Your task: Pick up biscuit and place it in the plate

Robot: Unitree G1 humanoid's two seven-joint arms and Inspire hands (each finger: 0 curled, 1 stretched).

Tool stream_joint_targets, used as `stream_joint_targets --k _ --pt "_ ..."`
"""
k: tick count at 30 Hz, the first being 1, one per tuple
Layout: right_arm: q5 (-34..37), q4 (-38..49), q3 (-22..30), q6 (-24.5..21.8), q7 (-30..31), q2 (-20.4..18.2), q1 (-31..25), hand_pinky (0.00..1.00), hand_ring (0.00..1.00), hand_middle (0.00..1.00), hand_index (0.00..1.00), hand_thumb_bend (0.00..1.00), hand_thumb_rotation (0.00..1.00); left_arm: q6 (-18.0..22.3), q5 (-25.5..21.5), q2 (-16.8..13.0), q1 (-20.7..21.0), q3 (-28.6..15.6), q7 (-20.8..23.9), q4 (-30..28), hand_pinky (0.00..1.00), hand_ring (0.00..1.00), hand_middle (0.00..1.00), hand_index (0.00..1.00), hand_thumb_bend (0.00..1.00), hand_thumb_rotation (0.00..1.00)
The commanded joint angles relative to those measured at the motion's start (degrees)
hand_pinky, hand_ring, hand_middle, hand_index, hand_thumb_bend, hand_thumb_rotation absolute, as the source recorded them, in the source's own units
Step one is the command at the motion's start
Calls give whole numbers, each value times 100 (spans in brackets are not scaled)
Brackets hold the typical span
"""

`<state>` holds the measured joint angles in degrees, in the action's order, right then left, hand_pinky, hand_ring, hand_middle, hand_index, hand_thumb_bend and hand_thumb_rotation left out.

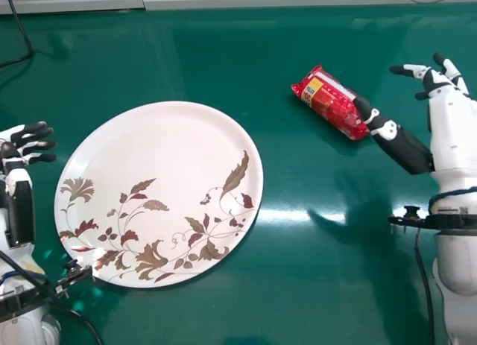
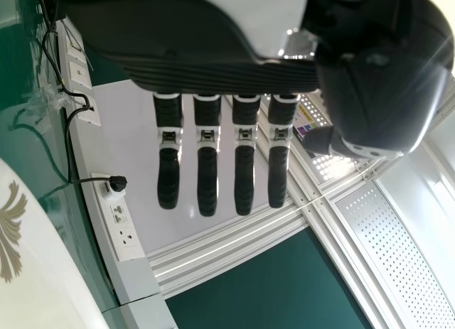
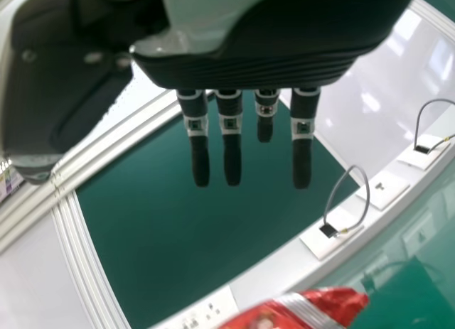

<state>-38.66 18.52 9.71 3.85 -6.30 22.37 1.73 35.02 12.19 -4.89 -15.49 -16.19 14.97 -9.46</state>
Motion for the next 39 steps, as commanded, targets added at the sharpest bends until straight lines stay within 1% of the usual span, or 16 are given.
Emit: stream_joint_targets --k 1,2,4,7,10,14,17,19,21,24,26,28,32,36,39 --pt "-26 -128 -83 -127 124 90 138 64 76 82 78 100 56 -24 -47 128 -143 65 2 328 47 58 64 66 14 17" --pt "-42 -191 -113 -188 177 125 220 64 76 81 78 100 57 -52 -43 139 -156 64 4 307 48 58 64 66 14 17" --pt "-48 -334 -169 -237 230 196 376 65 77 82 79 100 57 -44 -101 145 -157 64 -14 319 49 59 65 66 15 23" --pt "21 -593 -252 -213 296 305 600 66 78 82 79 100 55 -63 -151 138 -155 57 -36 303 50 59 65 67 16 25" --pt "86 -871 -353 -158 371 422 801 66 79 83 80 100 54 -142 -153 129 -160 50 -47 231 51 60 66 67 15 22" --pt "120 -1096 -512 -268 610 531 1010 68 81 86 81 100 55 -259 -155 129 -179 49 -73 131 51 60 66 67 15 17" --pt "107 -1273 -618 -319 696 595 1160 69 81 85 82 100 56 -317 -187 124 -187 52 -100 81 52 61 67 68 16 17" --pt "78 -1479 -696 -248 651 657 1284 69 80 84 82 100 56 -290 -161 94 -172 40 -101 93 51 60 67 68 15 17" --pt "60 -1688 -775 -193 637 720 1412 68 79 84 81 100 58 -284 -137 78 -165 29 -99 92 50 60 66 67 15 17" --pt "-52 -1978 -954 -182 727 901 1602 69 80 85 82 100 63 -255 -110 56 -159 16 -93 111 50 59 66 67 15 17" --pt "-242 -2109 -1104 -282 828 1030 1712 69 80 85 82 100 69 -265 -120 53 -161 11 -96 118 50 59 65 67 15 21" --pt "-380 -2242 -1230 -327 867 1127 1805 70 80 85 83 100 73 -284 -172 54 -180 11 -120 98 51 60 66 67 16 24" --pt "-518 -2437 -1409 -397 976 1274 1946 69 80 85 83 100 75 -303 -213 53 -229 -4 -156 51 51 61 67 68 17 26" --pt "-587 -2499 -1529 -498 1118 1376 2025 71 82 86 84 100 73 -306 -170 32 -251 -30 -157 34 52 60 66 68 16 23" --pt "-643 -2519 -1606 -533 1200 1459 2052 72 83 87 84 100 72 -189 -171 -26 -235 -58 -167 113 50 59 66 67 16 24"
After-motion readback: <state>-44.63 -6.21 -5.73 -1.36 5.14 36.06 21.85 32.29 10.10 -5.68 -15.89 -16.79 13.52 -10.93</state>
